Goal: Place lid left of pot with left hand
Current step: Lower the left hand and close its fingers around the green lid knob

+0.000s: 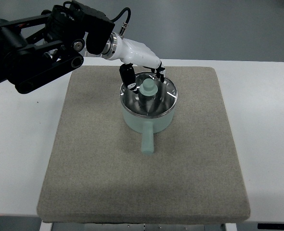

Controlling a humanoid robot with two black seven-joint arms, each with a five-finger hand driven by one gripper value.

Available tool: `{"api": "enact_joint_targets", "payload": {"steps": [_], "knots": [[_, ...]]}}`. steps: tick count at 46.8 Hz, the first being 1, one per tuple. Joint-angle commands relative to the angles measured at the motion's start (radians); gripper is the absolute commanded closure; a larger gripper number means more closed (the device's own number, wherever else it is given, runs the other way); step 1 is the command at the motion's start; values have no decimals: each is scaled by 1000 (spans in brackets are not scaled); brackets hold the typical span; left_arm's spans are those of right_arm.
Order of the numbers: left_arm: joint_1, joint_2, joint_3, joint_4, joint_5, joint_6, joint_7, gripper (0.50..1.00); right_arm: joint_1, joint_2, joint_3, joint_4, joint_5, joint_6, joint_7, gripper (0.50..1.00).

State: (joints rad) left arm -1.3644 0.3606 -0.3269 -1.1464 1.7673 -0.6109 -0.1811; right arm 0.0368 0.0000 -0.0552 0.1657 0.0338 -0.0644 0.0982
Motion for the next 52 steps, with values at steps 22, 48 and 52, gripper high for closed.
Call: {"api": "enact_joint_targets", "payload": {"steps": [22,48,52], "knots": [[19,-2,-1,1,38,0,0,872,0,0,0,0,0,0,0,579],[11,-2,-3,-7,43,0,2,1000,0,0,0,0,0,0,0,577],[10,-2,-4,-7,41,0,2,1000,0,0,0,0,0,0,0,579]]}}
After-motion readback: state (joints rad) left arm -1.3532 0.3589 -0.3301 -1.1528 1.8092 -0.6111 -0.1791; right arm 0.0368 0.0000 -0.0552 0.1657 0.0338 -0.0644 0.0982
